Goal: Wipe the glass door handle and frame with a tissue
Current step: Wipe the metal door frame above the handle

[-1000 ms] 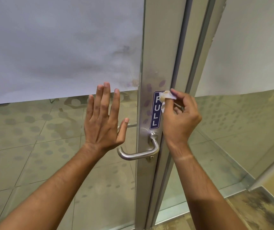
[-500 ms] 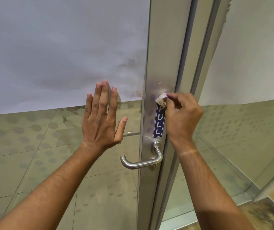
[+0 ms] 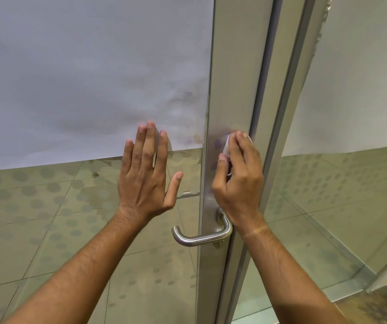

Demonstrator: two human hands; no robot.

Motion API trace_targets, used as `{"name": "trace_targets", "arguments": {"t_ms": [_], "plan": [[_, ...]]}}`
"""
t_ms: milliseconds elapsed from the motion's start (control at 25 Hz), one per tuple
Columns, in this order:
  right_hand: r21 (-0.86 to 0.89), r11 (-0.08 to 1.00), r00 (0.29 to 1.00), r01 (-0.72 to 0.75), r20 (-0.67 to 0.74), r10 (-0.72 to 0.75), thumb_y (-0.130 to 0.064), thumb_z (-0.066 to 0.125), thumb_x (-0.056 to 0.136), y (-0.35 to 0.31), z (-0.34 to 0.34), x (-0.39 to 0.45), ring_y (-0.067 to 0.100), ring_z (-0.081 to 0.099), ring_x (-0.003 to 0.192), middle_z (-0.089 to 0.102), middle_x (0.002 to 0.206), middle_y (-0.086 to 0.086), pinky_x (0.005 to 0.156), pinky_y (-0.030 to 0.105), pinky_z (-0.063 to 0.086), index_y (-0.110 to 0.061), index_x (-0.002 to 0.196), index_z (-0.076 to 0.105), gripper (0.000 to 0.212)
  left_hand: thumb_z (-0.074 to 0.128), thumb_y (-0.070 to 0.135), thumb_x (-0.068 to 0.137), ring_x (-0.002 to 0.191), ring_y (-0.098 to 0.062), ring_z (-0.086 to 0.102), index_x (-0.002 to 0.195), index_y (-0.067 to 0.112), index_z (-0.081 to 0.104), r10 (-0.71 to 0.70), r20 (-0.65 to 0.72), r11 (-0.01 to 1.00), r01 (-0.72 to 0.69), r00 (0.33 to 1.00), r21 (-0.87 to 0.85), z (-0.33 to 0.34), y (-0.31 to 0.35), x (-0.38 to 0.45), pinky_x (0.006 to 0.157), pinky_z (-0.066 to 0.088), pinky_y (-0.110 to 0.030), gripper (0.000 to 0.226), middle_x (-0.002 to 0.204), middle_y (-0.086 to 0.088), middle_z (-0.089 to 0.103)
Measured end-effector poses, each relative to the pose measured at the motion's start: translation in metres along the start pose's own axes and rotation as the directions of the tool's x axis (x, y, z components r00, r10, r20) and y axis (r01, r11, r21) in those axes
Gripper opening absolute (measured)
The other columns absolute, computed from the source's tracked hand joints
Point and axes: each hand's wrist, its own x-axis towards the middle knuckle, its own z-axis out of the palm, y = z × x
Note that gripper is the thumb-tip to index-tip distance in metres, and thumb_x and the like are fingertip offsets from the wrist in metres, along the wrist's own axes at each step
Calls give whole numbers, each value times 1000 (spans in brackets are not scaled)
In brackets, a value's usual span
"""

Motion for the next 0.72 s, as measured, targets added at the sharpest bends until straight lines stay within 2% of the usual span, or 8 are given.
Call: {"name": "trace_targets", "arguments": {"t_ms": [80,280,600,720], "plan": [[-62,997,996,40,77,-35,-14,56,91,4,2,-5,31,41,140,48,146,21,122,42,23,4,140,49,52,48,50,93,155,-30,-2,158,0,15,4,-1,1000,-4,1000,13,1,0,0,126,2,-47,88,162,-26,15],[-43,993,973,110,210,-99,-20,49,94,16,7,-7,34,11,151,17,159,25,124,43,9,8,150,24,67,44,52,94,155,-29,-5,159,2,9,10,-5,999,-9,1000,34,3,0,0,126,0,-46,90,163,-24,11],[-46,994,966,94,244,-81,-31,47,96,17,17,-18,38,2,151,6,160,29,124,47,7,11,150,13,76,42,57,94,155,-30,-5,159,2,9,13,-16,997,-12,1000,79,8,-1,-1,126,0,-46,91,163,-23,8],[-42,998,977,49,207,-40,-34,43,97,13,22,-12,37,0,152,4,161,27,124,46,6,10,151,11,76,42,58,94,155,-30,-6,159,2,8,16,-6,995,-15,1000,95,8,0,-1,126,1,-46,92,164,-23,7]]}}
